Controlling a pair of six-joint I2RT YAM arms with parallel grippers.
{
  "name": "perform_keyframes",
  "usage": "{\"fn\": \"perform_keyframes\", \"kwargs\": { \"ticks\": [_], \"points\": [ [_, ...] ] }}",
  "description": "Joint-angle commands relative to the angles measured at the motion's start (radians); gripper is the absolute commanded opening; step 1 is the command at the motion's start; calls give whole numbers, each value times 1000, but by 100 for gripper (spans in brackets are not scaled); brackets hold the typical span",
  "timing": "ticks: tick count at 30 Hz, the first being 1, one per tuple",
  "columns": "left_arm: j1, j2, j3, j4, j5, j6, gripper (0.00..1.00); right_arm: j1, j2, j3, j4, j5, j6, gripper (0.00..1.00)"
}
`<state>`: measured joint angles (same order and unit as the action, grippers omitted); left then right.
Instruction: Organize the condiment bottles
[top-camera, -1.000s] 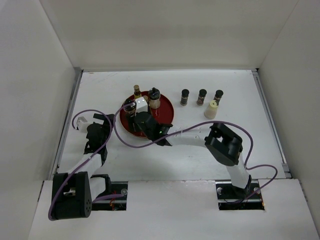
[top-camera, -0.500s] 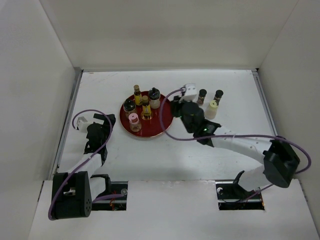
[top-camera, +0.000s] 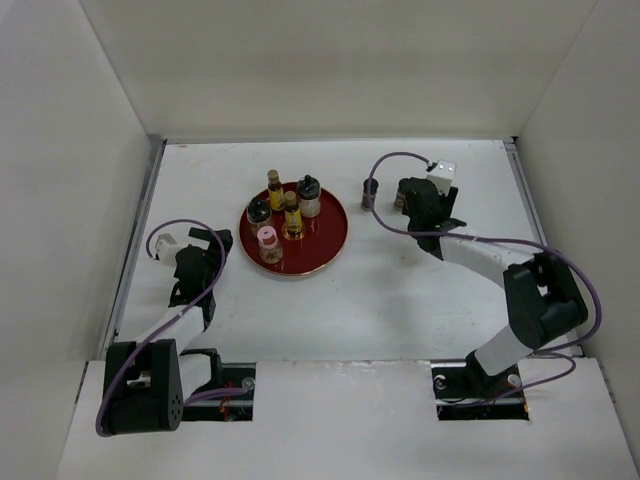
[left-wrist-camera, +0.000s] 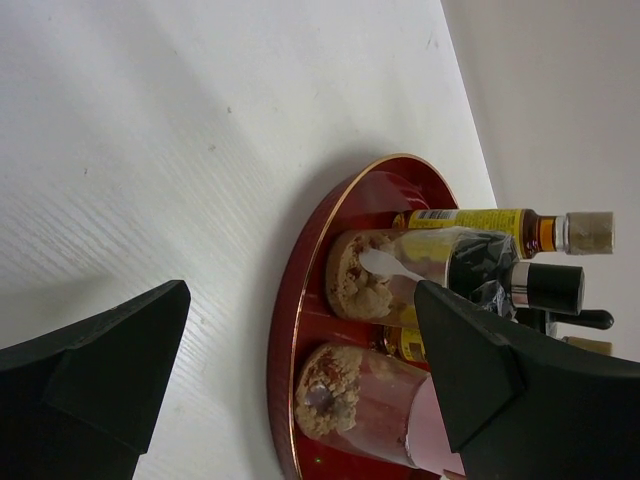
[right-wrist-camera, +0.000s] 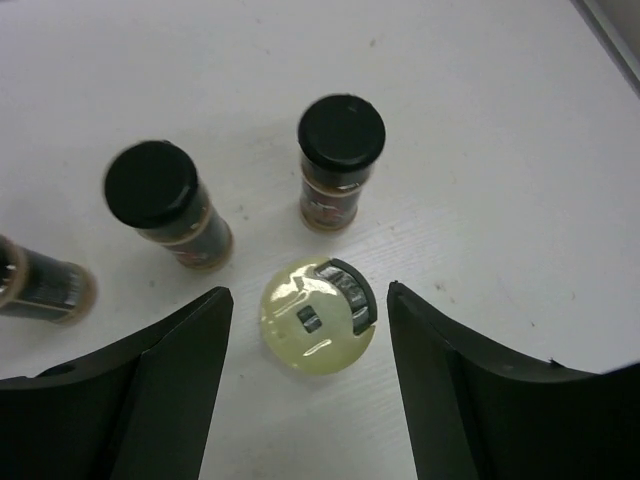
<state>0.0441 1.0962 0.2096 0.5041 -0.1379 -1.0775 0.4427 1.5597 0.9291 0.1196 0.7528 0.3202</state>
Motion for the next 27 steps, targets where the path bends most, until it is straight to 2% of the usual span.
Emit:
{"fn": "perform_keyframes", "kwargs": {
  "ticks": [1,7,10,12,13,15,21,27],
  "points": [
    [-5,-2,5,42,8,4,100,-26,19,59,-35,-15,33,70],
    [-6,16,7,42,11,-1,100,-52,57,63,-38,-59,54,67],
    [-6,7,5,45,3,2,100,-60,71,65,-41,-70,62,58],
    [-5,8,4,45,3,1,100,-59,65,57,-37,-66,68,45],
    [-5,10,5,45,7,1,100,-57,51,48,-34,-55,75,41],
    [-6,4,5,45,6,2,100,-45,11,25,-18,-15,82,39],
    [-8,25,8,48,6,-1,100,87,-113,23,-34,14,54,38],
    [-10,27,5,54,3,-1,100,294,-77,128,3,-105,66,36]
  ]
}}
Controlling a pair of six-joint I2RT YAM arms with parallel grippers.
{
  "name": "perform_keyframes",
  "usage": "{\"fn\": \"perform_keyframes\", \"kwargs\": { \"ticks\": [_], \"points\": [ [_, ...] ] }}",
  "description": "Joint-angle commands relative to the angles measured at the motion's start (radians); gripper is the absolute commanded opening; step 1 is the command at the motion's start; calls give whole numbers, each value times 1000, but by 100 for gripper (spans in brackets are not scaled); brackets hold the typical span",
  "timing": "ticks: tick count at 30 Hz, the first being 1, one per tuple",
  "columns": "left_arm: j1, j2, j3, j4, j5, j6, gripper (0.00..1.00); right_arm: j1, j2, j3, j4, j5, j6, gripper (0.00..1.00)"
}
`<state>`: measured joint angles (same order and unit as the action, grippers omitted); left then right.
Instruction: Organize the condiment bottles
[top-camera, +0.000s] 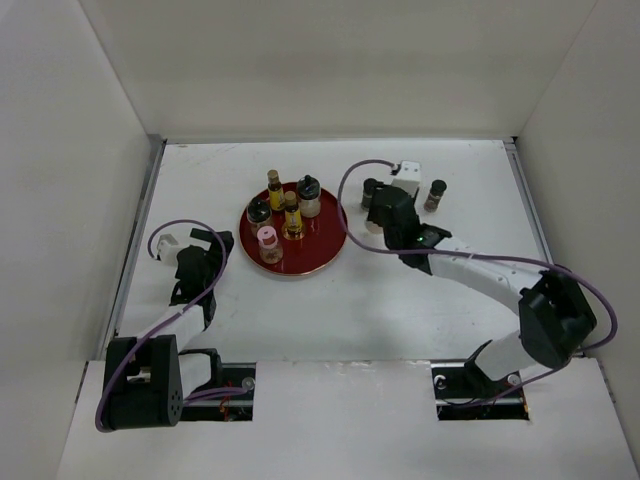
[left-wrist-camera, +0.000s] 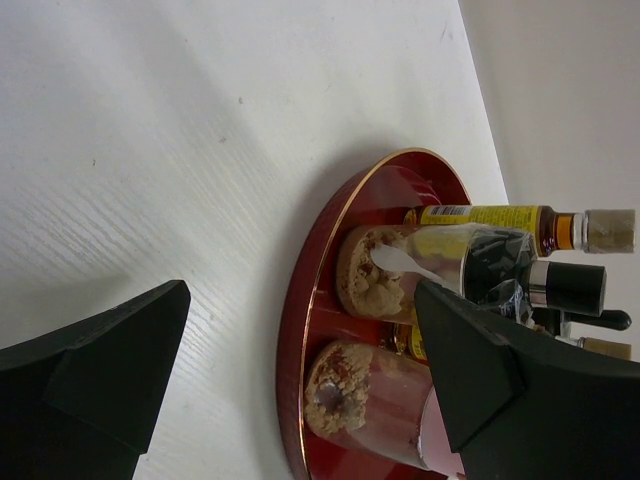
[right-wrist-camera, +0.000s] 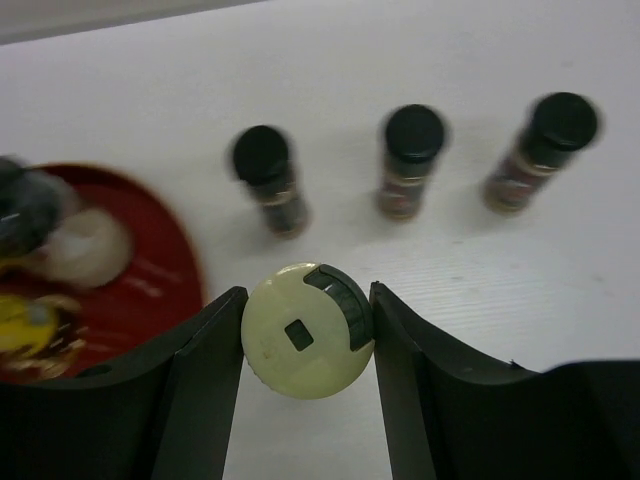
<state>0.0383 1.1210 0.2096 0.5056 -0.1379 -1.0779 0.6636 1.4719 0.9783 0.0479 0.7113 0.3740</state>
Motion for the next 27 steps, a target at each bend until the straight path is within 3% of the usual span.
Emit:
{"fn": "perform_keyframes", "kwargs": {
  "ticks": [1,8,18,27],
  "points": [
    [-4,-4,5,53,3,1,100,102,37,95,101,-85,13,36],
    [4,-18,2,50,7,1,100,274,226,236,148,-142,2,36],
    [5,-24,1,48,4,1,100,382,384,316,151,-157,-21,38],
    [4,-13,2,53,12,-1,100,399,398,304,153,-142,-56,68]
  ]
}}
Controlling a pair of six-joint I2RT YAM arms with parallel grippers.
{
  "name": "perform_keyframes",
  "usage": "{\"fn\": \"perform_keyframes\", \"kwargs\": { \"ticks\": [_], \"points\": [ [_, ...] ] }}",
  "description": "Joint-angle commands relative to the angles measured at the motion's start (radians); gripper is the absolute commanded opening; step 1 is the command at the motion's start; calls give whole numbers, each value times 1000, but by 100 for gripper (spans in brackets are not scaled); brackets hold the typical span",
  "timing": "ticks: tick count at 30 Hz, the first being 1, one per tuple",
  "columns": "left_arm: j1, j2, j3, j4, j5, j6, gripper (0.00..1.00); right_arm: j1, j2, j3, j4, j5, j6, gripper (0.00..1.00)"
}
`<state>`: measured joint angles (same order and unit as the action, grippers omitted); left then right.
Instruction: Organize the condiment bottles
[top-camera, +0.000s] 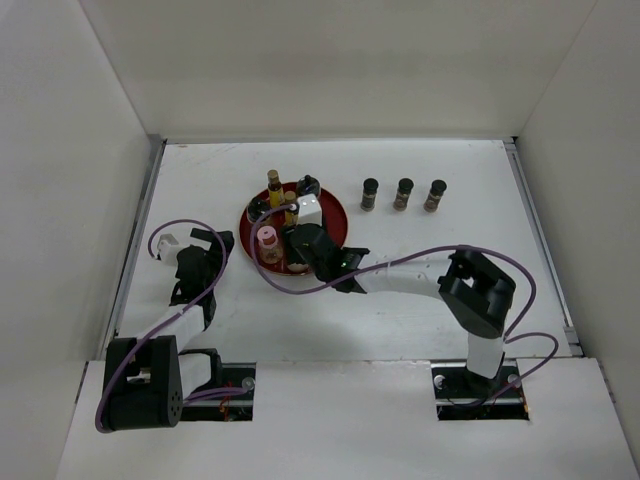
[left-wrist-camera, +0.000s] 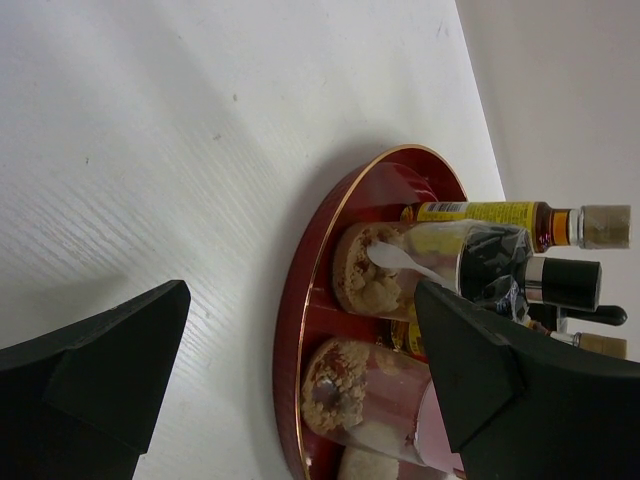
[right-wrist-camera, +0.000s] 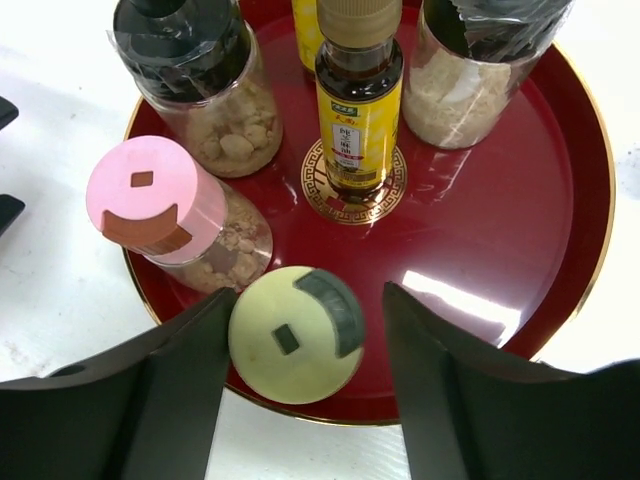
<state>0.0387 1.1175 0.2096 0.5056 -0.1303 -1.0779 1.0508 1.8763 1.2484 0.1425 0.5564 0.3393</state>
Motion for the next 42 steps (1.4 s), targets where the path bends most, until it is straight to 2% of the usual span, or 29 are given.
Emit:
{"fn": "perform_keyframes", "kwargs": {
  "ticks": [1,6,13,15,17,19,22,26,31,36,42],
  "points": [
    [3,-10,4,53,9,-2,100,11,-15,31,58,13,-26,70],
    [7,-24,-1,47,-3,1,100,7,-126,-9,68,-9,-60,76],
    [8,-28,-1,44,1,1,100,-158,-322,-187,160,-78,-66,70],
    [4,-24,1,47,8,-1,100,-232,-348,-220,181,-110,-51,57],
    [-3,-25,2,45,-2,3,100,-313,-342,-222,175,-124,-39,36],
    [-3,-18,2,48,-6,1,100,-385,-313,-193,146,-124,-37,29],
    [-4,-13,4,51,8,-1,100,-470,-237,-120,89,-119,-37,33],
    [-3,-19,2,47,-6,4,100,-513,-140,-26,28,-131,-39,56],
    [-4,-10,5,51,0,6,100,-515,-69,31,20,-174,-62,71],
    [-4,13,11,59,12,-1,100,-528,-8,72,23,-168,-72,72],
    [-4,30,14,63,15,-2,100,-538,53,124,11,-141,-109,69]
  ]
}}
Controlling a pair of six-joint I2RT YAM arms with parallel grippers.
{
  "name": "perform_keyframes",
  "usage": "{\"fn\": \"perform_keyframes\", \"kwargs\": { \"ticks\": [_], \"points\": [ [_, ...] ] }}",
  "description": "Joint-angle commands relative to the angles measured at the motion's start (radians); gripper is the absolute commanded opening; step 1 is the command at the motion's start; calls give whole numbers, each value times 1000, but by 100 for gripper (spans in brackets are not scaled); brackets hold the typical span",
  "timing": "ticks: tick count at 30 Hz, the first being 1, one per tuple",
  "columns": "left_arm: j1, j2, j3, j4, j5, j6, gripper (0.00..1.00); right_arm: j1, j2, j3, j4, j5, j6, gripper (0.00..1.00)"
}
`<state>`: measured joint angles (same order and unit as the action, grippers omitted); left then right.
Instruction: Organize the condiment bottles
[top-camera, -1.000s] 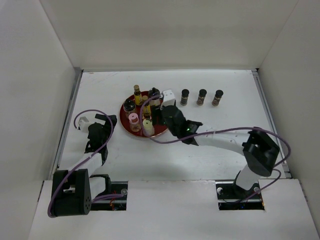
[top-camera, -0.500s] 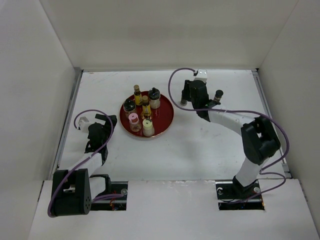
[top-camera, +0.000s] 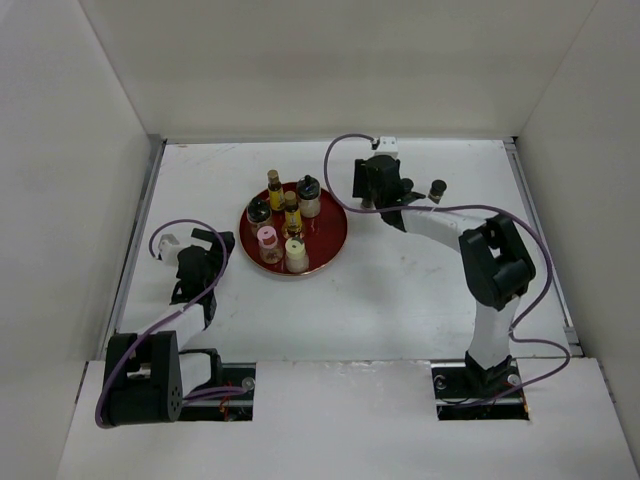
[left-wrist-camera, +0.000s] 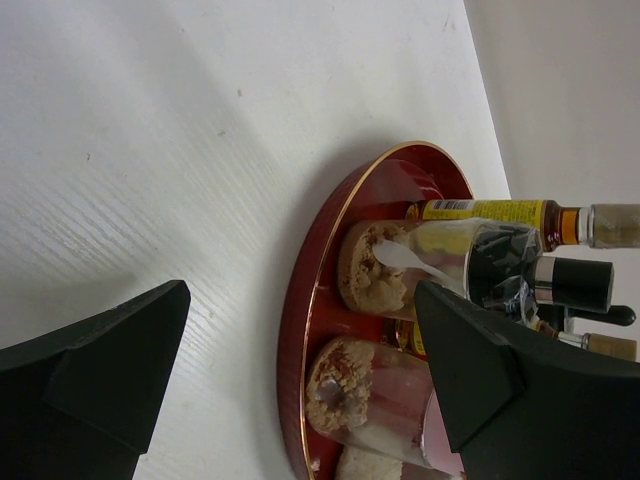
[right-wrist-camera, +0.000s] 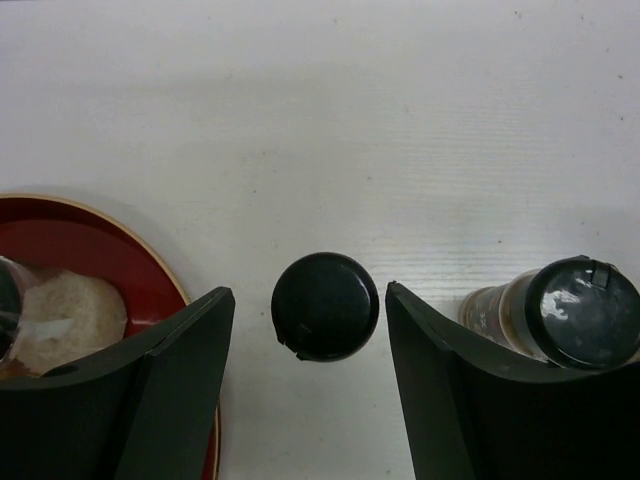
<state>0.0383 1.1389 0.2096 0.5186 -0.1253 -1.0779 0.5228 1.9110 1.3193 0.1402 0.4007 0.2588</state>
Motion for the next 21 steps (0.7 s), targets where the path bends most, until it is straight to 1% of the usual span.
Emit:
{"fn": "perform_keyframes", "kwargs": {
  "ticks": [1,3,5,8,10,13,16,21],
  "points": [
    [-7,7,14,54,6,1,100,-10,26,60,10,24,-30,68],
    [-10,-1,11,55,-8,6,100,-10,34,64,6,26,-33,67],
    [-10,-5,10,51,-16,7,100,-10,37,66,4,29,-41,59],
    [-11,-13,10,50,-16,9,100,-10,25,57,13,44,-36,45],
    [-11,-7,8,54,-17,9,100,-5,-4,35,19,49,-32,41],
    [-13,12,14,55,-4,6,100,4,-88,-21,42,72,-27,38],
    [-16,1,13,55,-16,9,100,53,-186,-90,65,81,-20,38],
    [-18,2,11,55,-16,6,100,144,-239,-123,62,66,-7,38]
  ]
}}
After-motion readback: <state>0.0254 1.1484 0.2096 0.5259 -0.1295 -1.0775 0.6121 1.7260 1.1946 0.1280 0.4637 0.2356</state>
